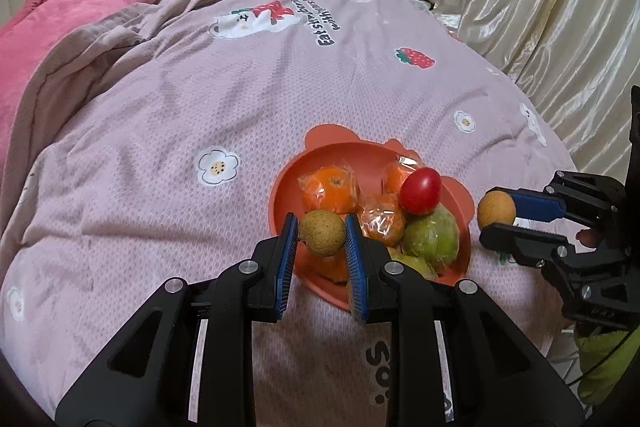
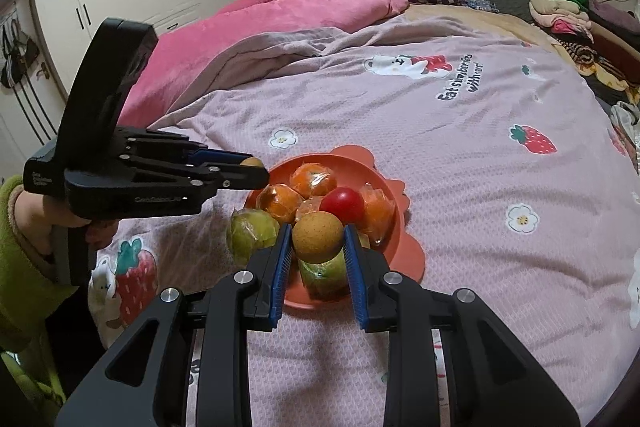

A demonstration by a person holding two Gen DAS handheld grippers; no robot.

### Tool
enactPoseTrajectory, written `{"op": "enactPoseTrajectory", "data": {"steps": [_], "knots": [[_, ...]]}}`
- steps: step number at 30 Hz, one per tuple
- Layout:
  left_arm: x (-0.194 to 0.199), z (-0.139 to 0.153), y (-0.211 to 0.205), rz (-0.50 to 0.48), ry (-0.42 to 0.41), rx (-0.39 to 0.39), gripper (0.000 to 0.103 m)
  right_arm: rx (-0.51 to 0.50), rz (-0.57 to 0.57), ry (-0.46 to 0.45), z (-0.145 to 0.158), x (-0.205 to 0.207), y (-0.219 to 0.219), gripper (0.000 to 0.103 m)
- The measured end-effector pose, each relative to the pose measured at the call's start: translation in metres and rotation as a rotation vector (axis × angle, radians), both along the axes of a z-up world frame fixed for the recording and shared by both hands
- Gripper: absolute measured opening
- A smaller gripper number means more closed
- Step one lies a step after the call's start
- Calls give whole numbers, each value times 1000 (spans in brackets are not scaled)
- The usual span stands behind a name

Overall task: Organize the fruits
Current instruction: 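Carry the tan fruit and small brown fruit over the orange plate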

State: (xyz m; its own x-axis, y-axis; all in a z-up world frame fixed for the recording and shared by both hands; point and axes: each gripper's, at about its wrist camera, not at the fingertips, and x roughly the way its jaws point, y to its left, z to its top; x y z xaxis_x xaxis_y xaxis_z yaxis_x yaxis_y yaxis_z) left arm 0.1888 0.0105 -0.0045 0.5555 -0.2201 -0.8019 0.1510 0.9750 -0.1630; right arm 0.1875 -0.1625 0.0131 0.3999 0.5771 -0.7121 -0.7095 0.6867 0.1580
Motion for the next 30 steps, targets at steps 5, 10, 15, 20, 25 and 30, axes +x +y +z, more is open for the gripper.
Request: {"op": "enactPoseTrajectory", "data": {"steps": [5,10,15,20,25,30], "knots": [[6,-3,0,-7,7,-5,17,-4,12,7,-3,1,6,25],[10,-7,1,-9,16,-12,17,-3,24,10,-4,2,12,25],[11,-8,2,-11,16,-18,17,-10,33,13,-5,4,18,25],[11,-8,2,-11,14,-20,17,-17,37,19,-7,5,20,25],[12,-8,3,-8,14,-19,17,-23,44,26,-10,6,23,25],[11,-7,4,-5,11,-18,18,-24,44,27,-10,6,25,25]]}}
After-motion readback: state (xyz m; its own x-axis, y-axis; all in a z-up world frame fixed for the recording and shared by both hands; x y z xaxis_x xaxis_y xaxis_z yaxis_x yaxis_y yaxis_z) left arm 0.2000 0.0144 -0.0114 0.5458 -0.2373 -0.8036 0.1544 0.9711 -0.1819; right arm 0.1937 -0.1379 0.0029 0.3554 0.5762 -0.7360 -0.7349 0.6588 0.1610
